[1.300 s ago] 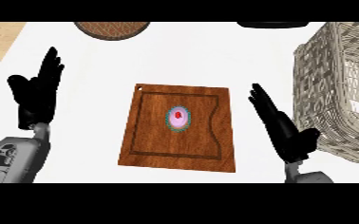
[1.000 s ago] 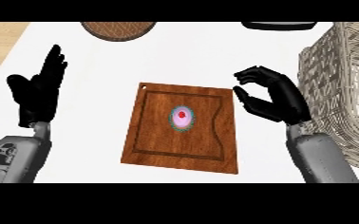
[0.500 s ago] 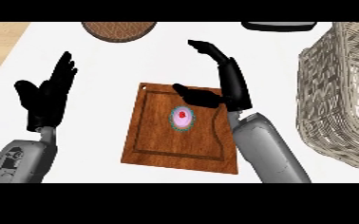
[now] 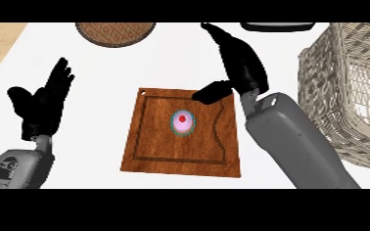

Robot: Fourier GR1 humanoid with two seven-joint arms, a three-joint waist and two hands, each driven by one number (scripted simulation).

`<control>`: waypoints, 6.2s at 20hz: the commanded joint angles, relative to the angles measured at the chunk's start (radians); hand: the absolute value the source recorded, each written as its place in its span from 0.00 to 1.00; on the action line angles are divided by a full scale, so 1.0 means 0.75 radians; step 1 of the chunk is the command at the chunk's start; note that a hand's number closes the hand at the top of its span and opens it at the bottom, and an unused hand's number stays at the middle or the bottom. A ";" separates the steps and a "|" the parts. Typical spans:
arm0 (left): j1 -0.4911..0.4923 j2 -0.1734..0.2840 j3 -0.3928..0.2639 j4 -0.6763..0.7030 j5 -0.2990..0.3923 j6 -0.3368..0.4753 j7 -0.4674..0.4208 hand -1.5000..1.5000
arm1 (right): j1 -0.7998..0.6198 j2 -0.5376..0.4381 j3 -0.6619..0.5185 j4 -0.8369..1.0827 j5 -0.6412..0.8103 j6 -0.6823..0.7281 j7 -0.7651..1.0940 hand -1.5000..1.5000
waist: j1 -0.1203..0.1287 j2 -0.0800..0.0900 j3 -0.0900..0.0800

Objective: Pick the cupcake from the cutting board and place it in the basket

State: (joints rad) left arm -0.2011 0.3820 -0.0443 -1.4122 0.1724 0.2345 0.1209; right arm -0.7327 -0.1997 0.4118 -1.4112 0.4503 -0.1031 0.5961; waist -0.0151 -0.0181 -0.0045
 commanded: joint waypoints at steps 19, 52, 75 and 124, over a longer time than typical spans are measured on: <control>0.113 -0.045 0.016 -0.233 -0.081 -0.018 0.078 0.50 | 0.167 0.023 -0.034 -0.513 -0.244 0.549 0.541 0.00 | 0.026 0.020 0.006; 0.050 -0.168 0.195 -0.064 -0.204 -0.194 -0.002 0.50 | 0.413 0.266 0.050 -0.059 0.211 0.275 -0.078 0.00 | 0.026 0.025 0.006; 0.017 -0.193 0.257 -0.093 -0.235 -0.255 0.050 0.50 | 0.404 0.266 0.121 0.141 0.293 0.204 -0.107 0.00 | 0.023 0.024 0.006; 0.062 -0.255 0.253 -0.132 -0.298 -0.210 0.036 0.50 | 1.949 -0.511 0.196 -1.421 -0.068 -0.350 -0.828 1.00 | 0.002 0.020 0.005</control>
State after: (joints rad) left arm -0.1658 0.2103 0.1664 -1.4860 -0.0279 0.0559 0.1440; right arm 0.6466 -0.5182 0.6054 -2.2893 0.4117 -0.3678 -0.1084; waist -0.0211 -0.0041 -0.0009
